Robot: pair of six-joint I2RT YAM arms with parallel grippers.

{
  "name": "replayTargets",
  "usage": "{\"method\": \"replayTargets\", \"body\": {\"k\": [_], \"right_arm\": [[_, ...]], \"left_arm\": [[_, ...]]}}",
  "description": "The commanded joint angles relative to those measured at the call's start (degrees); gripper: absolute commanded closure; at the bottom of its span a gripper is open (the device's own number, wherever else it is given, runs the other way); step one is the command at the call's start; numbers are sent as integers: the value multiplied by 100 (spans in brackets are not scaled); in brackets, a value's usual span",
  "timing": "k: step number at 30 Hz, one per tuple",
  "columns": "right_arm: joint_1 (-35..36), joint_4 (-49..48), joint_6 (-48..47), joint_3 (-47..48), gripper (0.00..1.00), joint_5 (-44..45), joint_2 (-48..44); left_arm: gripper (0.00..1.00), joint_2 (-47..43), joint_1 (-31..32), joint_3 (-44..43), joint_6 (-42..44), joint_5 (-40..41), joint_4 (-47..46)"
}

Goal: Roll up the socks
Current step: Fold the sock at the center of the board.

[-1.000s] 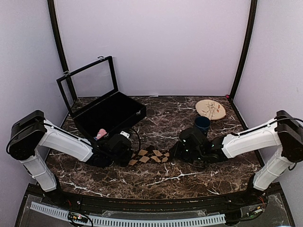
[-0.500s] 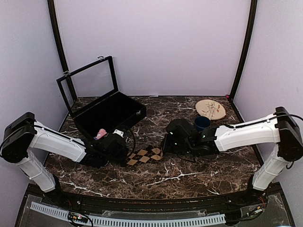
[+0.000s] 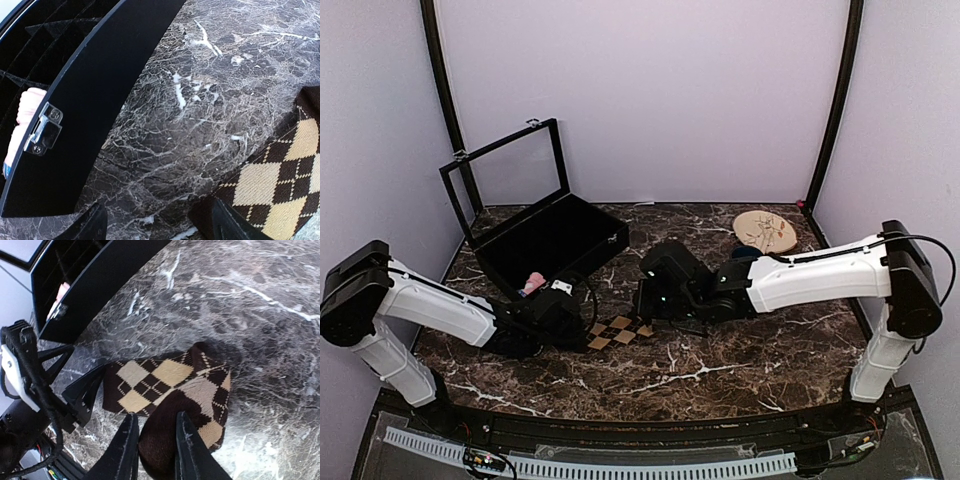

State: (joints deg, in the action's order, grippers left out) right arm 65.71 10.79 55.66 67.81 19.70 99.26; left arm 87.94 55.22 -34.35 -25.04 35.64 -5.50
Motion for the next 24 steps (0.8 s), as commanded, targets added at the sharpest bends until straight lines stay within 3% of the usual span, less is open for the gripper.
{"method": "replayTargets", "body": {"k": [1,18,24], "right_arm": [[129,23,-226,451,76,-151,308],[216,113,-544,1463,74,-591,1231],[209,734,-765,1422,69,-297,1184]], "left_arm": [[26,-313,-74,111,-215,49,223],[26,-954,-205,360,-528,-164,365],[26,-922,-222,358,-524,-307,242]]}}
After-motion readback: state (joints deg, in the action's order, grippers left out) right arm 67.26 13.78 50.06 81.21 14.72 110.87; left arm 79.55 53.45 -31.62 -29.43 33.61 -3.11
